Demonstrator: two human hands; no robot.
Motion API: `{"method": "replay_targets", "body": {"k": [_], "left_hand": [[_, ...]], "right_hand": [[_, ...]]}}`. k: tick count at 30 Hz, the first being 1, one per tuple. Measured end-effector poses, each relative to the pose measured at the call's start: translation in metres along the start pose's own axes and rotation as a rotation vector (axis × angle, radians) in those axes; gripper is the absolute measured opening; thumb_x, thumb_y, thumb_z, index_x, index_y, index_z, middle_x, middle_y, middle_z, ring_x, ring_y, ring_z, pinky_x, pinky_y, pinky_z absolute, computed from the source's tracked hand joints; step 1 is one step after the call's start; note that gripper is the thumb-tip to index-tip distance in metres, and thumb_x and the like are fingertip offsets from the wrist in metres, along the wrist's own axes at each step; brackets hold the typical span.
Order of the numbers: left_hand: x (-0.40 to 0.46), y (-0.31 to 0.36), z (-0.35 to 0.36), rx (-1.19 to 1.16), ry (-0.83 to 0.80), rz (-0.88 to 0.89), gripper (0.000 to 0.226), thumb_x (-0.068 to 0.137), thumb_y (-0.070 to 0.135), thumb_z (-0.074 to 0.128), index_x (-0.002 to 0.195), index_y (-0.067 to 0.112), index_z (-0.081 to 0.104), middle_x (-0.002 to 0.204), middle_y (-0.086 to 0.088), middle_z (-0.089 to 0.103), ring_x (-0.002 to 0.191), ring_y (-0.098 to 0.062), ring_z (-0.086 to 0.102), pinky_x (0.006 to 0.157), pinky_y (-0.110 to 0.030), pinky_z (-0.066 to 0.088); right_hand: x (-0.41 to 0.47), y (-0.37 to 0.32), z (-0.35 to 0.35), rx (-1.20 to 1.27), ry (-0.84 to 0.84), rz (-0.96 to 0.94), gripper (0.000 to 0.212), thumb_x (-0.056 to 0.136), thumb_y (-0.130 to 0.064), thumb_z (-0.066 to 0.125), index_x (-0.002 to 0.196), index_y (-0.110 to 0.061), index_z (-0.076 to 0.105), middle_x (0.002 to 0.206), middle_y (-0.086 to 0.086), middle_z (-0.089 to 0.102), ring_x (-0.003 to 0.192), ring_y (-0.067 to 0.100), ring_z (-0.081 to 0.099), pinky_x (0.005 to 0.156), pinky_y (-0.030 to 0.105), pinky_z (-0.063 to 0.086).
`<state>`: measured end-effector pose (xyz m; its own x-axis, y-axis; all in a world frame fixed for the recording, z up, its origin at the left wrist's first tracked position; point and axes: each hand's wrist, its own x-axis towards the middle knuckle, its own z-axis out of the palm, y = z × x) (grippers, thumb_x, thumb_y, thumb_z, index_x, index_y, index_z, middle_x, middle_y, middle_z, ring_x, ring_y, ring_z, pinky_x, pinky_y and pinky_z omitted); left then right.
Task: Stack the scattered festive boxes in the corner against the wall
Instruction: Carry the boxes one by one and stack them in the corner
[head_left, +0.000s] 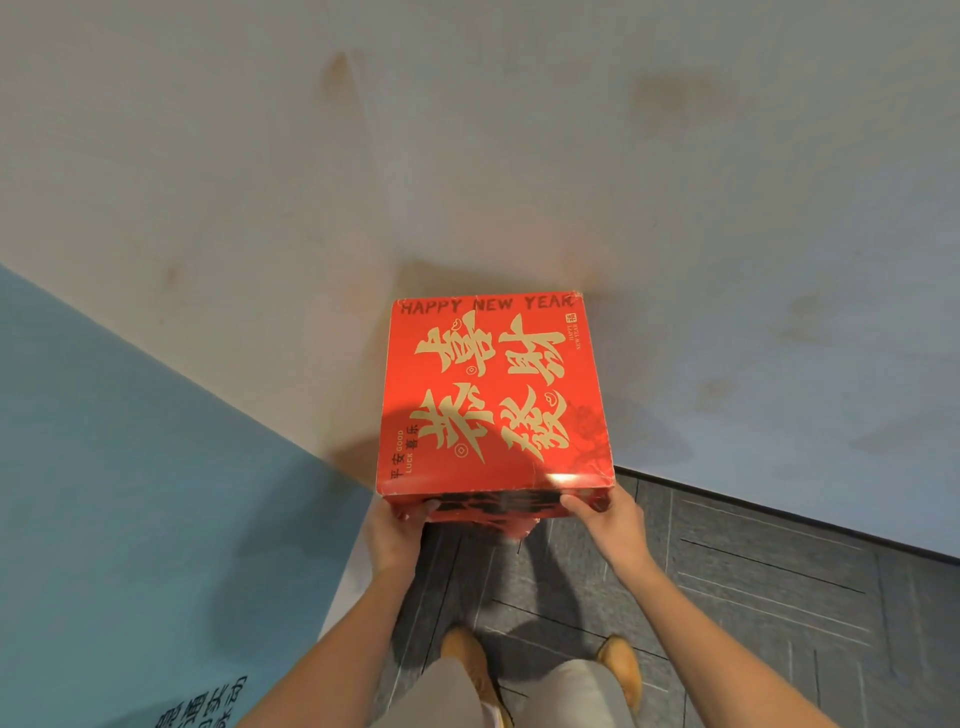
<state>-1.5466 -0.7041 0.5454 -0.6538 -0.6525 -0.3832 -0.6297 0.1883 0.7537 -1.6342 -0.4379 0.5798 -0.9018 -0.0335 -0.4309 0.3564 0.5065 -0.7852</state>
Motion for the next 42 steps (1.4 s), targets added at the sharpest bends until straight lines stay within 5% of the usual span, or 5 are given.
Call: {"method": "replay_targets", "body": {"k": [15, 22, 27, 30, 42], "left_hand": [[-0.036, 0.023, -0.014, -0.134, -0.007, -0.082, 0.068, 0.075, 0.041, 0.081, 0.133, 0.035, 0.047, 0.126, 0.003, 0.063, 0.114, -0.023, 0.060, 0.099, -0.050, 0.051], [-0.074, 0.064, -0.034, -0.596, -0.002, -0.254, 0.051, 0.087, 0.027, 0.067, 0.132, 0.011, 0.048, 0.106, -0.010, 0.064, 0.091, -0.022, 0.062, 0.080, -0.038, 0.051], [-0.071, 0.081, -0.036, -0.712, -0.029, -0.285, 0.038, 0.094, 0.040, 0.064, 0.117, 0.011, 0.053, 0.105, -0.007, 0.070, 0.095, -0.023, 0.070, 0.085, -0.039, 0.058], [-0.064, 0.084, -0.036, -0.620, 0.003, -0.226, 0.031, 0.097, 0.038, 0.061, 0.109, 0.010, 0.054, 0.086, -0.004, 0.065, 0.068, -0.015, 0.061, 0.058, -0.024, 0.049], [0.000, 0.085, -0.064, -0.573, -0.116, -0.196, 0.030, 0.098, 0.030, 0.059, 0.110, 0.002, 0.055, 0.083, -0.006, 0.068, 0.066, -0.015, 0.066, 0.068, -0.028, 0.056]], "right_hand": [[-0.009, -0.028, -0.044, -0.037, -0.366, -0.007, 0.087, 0.068, -0.052, 0.085, 0.141, -0.040, 0.040, 0.129, -0.017, 0.060, 0.122, 0.012, 0.056, 0.108, 0.047, 0.045], [-0.015, -0.062, -0.075, 0.005, -0.431, 0.038, 0.117, 0.063, -0.085, 0.065, 0.156, -0.041, 0.011, 0.155, -0.008, 0.039, 0.141, 0.022, 0.040, 0.116, 0.054, 0.031], [-0.011, -0.071, -0.074, -0.065, -0.394, -0.018, 0.070, 0.092, -0.063, 0.050, 0.153, -0.046, 0.020, 0.147, -0.002, 0.052, 0.133, 0.025, 0.051, 0.109, 0.055, 0.041], [-0.013, -0.076, -0.070, -0.097, -0.360, -0.032, 0.055, 0.103, -0.041, 0.044, 0.154, -0.041, 0.022, 0.139, 0.002, 0.059, 0.125, 0.025, 0.058, 0.107, 0.050, 0.045], [-0.036, -0.097, -0.031, 0.099, -0.289, 0.073, 0.062, 0.102, -0.031, 0.051, 0.156, -0.032, 0.020, 0.110, 0.000, 0.071, 0.094, 0.012, 0.067, 0.094, 0.039, 0.053]]}}
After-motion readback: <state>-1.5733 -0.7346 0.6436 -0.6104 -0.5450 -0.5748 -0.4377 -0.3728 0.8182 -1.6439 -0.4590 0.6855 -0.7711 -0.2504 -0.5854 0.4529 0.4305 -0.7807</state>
